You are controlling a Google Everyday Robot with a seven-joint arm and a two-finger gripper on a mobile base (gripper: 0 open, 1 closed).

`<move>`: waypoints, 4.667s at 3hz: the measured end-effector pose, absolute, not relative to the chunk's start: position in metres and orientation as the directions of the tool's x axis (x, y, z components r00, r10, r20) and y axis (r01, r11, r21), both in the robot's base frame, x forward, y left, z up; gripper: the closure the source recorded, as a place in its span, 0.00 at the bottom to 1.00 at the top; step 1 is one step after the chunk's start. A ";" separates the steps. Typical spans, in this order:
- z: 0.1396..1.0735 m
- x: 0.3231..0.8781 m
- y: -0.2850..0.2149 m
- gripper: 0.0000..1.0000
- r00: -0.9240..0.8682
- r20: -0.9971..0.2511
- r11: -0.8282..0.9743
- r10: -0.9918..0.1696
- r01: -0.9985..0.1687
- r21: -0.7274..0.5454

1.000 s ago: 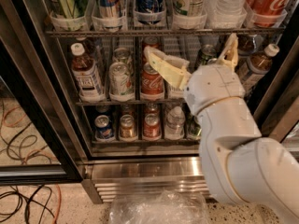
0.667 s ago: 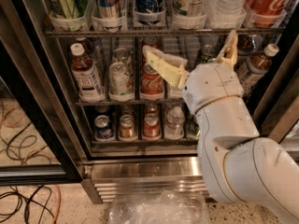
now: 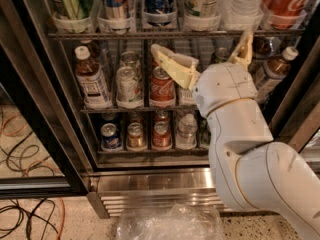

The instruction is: Pick 7up can from top shelf of fridge

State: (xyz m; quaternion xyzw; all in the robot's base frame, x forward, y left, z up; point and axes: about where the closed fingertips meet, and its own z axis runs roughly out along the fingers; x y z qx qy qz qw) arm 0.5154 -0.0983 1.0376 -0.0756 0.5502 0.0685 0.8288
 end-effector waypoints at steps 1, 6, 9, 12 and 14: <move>1.046 0.535 -0.100 0.00 0.429 -0.903 0.981 0.014 -0.180 -0.071; 1.055 0.547 -0.099 0.26 0.458 -0.889 0.980 -0.020 -0.166 -0.107; 1.054 0.589 -0.094 0.22 0.485 -0.873 0.981 -0.050 -0.141 -0.135; 1.067 0.620 -0.123 0.28 0.531 -0.837 0.986 -0.132 -0.016 -0.165; 1.081 0.629 -0.124 0.20 0.555 -0.823 0.989 -0.120 -0.005 -0.148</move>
Offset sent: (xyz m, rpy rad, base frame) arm 0.0471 -0.0043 0.0267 -0.0548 -0.1319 -0.0527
